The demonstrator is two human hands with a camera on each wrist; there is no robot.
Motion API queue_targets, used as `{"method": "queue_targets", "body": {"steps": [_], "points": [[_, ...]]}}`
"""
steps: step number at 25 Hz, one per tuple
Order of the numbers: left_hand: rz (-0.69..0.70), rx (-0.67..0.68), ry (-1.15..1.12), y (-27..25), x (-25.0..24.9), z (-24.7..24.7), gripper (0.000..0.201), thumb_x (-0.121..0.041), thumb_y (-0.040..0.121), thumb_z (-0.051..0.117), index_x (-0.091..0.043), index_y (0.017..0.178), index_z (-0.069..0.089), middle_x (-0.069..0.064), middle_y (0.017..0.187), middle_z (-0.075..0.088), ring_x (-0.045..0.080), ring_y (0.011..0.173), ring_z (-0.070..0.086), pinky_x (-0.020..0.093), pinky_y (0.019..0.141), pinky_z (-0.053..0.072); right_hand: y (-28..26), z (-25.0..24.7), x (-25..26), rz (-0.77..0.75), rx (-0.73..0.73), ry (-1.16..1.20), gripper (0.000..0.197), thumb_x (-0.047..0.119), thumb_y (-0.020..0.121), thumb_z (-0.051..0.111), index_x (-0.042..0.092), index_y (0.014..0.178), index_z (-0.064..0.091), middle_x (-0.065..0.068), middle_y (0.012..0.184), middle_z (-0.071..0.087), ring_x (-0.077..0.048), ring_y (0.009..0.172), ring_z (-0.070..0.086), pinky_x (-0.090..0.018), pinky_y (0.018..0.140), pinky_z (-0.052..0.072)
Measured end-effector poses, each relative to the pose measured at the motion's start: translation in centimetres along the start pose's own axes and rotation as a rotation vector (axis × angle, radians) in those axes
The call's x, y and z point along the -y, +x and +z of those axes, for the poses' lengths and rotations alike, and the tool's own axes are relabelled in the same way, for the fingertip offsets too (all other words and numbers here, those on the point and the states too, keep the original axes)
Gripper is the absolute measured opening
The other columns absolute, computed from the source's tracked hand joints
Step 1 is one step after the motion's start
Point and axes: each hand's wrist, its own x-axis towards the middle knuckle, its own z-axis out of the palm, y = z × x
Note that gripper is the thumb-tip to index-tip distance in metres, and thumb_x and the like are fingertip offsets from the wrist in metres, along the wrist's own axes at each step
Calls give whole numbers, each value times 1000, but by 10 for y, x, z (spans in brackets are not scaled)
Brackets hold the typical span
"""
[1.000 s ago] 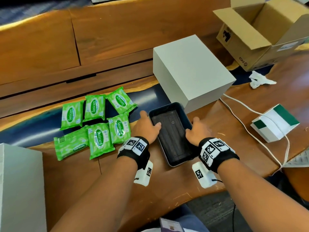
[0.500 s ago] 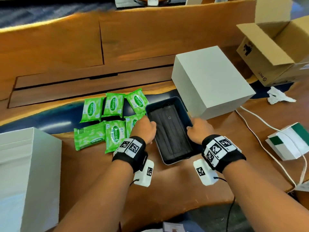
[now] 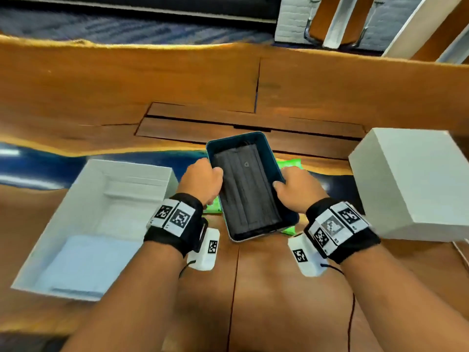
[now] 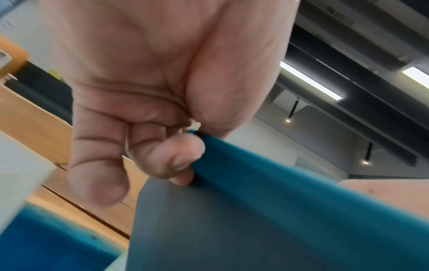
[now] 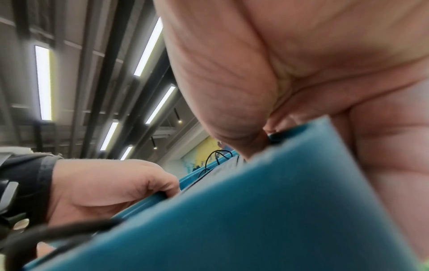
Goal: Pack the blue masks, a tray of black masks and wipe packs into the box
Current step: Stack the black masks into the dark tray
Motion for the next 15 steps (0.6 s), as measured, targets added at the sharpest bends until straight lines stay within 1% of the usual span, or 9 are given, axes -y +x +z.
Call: {"method": "queue_targets", "body": {"steps": [1, 2, 3, 5, 6, 9, 10, 13, 15], "points": [[-29, -21, -19, 2, 10, -14, 19, -17, 92, 42, -7, 77, 45, 19, 82, 55, 33, 71, 53, 32, 61, 40, 6, 1, 17, -37, 3, -11, 15, 23, 94, 49, 11, 87, 54, -12, 90, 61, -34, 91, 60, -31, 67, 36], [-54, -46, -48, 3, 20, -28, 18, -18, 91, 42, -7, 78, 47, 20, 84, 57, 35, 73, 57, 33, 64, 47, 12, 1, 35, -71, 6, -31, 15, 23, 94, 50, 12, 85, 54, -12, 89, 60, -33, 89, 59, -31, 67, 35], [-71, -75, -82, 5, 30, -41, 18, -20, 90, 42, -7, 81, 49, 22, 88, 60, 37, 78, 60, 39, 70, 54, 16, 0, 52, -101, 12, -49, 15, 22, 94, 50, 13, 82, 52, -10, 85, 58, -32, 86, 58, -30, 65, 34], [-106, -137, -134, 3, 45, -65, 20, -26, 86, 42, -8, 86, 52, 21, 94, 63, 39, 84, 63, 50, 73, 58, 23, -1, 83, -159, 31, -58, 19, 20, 94, 50, 16, 76, 50, -6, 75, 54, -31, 78, 54, -29, 59, 32], [-126, -158, -145, 1, 52, -74, 23, -27, 85, 42, -8, 89, 54, 18, 94, 63, 38, 84, 63, 51, 71, 58, 27, -2, 97, -184, 41, -62, 18, 20, 94, 50, 17, 76, 52, -5, 74, 54, -31, 76, 53, -29, 57, 32], [-200, -209, -200, -1, 77, -106, 23, -22, 88, 43, -7, 97, 58, 15, 94, 62, 37, 86, 62, 49, 63, 60, 40, 8, 140, -257, 55, -93, 11, 22, 94, 51, 14, 90, 59, -8, 85, 60, -31, 80, 57, -28, 65, 38], [-219, -228, -227, -1, 86, -116, 22, -19, 88, 43, -8, 100, 58, 14, 96, 62, 36, 87, 62, 48, 59, 61, 46, 13, 154, -271, 60, -93, 12, 22, 94, 52, 13, 94, 60, -9, 87, 62, -31, 81, 58, -29, 65, 39], [-284, -275, -287, -4, 113, -138, 24, -16, 87, 45, -16, 109, 54, 10, 102, 60, 32, 88, 63, 42, 50, 60, 61, 28, 190, -314, 95, -130, 19, 24, 95, 54, 9, 102, 63, -9, 84, 60, -31, 77, 57, -25, 55, 36], [-344, -303, -353, -8, 132, -147, 28, -16, 85, 46, -19, 112, 51, 8, 109, 57, 30, 88, 64, 41, 46, 59, 69, 37, 214, -351, 128, -151, 21, 23, 95, 56, 9, 107, 65, -10, 88, 64, -30, 78, 59, -25, 57, 36]]}}
